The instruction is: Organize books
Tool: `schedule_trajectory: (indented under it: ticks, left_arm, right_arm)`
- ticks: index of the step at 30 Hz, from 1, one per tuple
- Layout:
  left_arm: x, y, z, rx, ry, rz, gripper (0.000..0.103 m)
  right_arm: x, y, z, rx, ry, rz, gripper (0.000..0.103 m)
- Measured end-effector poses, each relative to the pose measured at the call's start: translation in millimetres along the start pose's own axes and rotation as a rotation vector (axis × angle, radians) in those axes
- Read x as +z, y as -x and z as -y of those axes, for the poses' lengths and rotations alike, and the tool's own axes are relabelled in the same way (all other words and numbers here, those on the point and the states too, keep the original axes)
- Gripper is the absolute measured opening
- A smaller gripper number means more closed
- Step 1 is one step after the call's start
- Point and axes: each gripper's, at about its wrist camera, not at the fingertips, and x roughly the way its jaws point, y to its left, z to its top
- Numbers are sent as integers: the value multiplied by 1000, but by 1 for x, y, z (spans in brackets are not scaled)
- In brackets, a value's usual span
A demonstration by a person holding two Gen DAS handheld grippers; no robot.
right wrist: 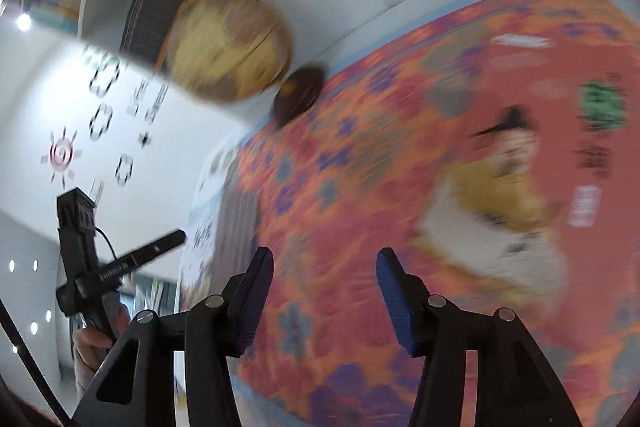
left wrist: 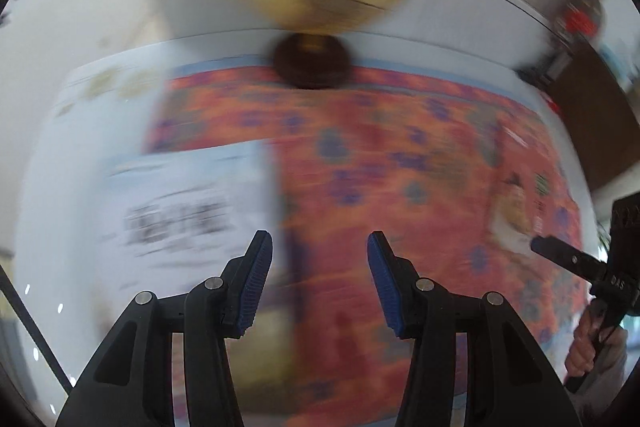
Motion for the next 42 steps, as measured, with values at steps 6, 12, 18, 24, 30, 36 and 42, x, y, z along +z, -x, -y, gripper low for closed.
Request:
schedule_trajectory:
  ticks: [6, 12, 18, 24, 30, 36, 42]
  left_arm:
    - [22, -72, 109, -175, -167, -102, 48]
    - [31, -120, 173, -291, -241, -193, 48]
    - [34, -148, 199, -354, -247, -276, 48]
    - [48, -163, 198, -445, -222, -316, 63]
    - [53, -169, 208, -506, -254, -348, 81]
    - [58, -173, 202, -564, -179, -380, 82]
    - [63, -179, 183, -691, -54, -383, 82]
  right_arm:
    - [4, 51, 73, -88, -123, 56, 52]
    - [0, 75, 128, -165, -205, 73, 52]
    - [1, 84, 159, -115, -254, 82, 52]
    - [7, 81, 172, -27, -248, 81, 53]
    - [13, 76, 180, 56, -262, 61, 53]
    - [26, 64, 175, 75, -226, 25, 53]
    - [30, 58, 175, 86, -218, 17, 53]
